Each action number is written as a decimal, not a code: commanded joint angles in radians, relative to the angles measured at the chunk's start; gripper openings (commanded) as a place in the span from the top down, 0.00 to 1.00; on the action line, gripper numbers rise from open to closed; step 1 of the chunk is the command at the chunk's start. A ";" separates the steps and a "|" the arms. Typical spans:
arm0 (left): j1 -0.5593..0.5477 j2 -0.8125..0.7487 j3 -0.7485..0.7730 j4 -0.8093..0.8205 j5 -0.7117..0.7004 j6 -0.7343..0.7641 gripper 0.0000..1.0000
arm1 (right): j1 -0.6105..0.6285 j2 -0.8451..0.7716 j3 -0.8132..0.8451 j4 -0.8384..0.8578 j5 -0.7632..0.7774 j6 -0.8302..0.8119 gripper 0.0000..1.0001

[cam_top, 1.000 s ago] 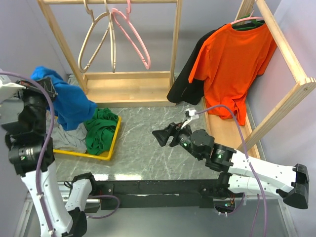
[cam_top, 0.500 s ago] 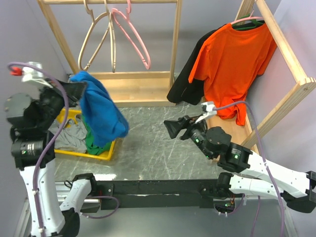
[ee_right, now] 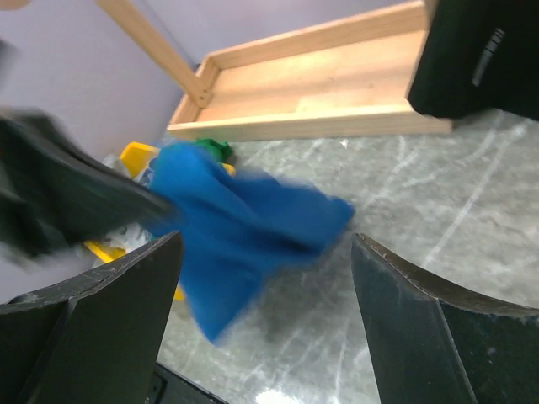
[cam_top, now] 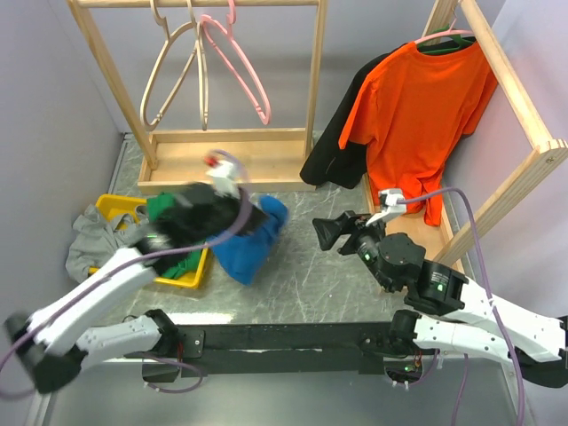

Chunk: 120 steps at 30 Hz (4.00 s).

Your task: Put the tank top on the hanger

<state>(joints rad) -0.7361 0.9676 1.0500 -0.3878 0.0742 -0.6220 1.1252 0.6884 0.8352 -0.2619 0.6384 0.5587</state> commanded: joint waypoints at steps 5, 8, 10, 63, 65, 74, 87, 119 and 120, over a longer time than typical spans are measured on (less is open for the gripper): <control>-0.217 0.342 -0.091 0.345 -0.151 -0.162 0.33 | 0.002 -0.078 -0.102 -0.118 0.080 0.139 0.12; -0.207 0.349 -0.084 0.297 -0.258 -0.179 0.15 | 0.001 -0.070 -0.131 -0.132 0.067 0.164 0.12; -0.154 0.309 -0.087 0.213 -0.296 -0.212 0.13 | 0.002 -0.052 -0.143 -0.123 0.064 0.155 0.11; 0.052 0.396 -0.389 0.142 -0.344 -0.360 0.61 | -0.289 0.973 0.127 0.197 -0.353 -0.031 0.52; 0.050 0.387 -0.390 0.141 -0.349 -0.357 0.68 | -0.289 0.978 0.134 0.185 -0.341 -0.029 0.53; 0.043 0.287 -0.351 0.063 -0.410 -0.320 0.99 | -0.306 0.875 0.133 0.139 -0.301 -0.034 1.00; 0.043 0.114 -0.058 -0.164 -0.527 -0.168 0.95 | -0.311 0.476 0.209 -0.007 -0.092 -0.060 1.00; 0.043 0.122 0.352 -0.178 -0.387 -0.019 0.97 | -0.311 0.222 0.388 -0.016 -0.137 -0.083 1.00; 0.043 0.108 0.278 -0.152 -0.328 -0.053 0.96 | -0.309 0.208 0.249 -0.002 -0.193 -0.054 1.00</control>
<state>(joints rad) -0.6933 1.1027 1.5719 -0.6044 -0.3798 -0.5953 0.8200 0.9470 1.3651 -0.3000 0.5766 0.3820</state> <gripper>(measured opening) 0.033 0.013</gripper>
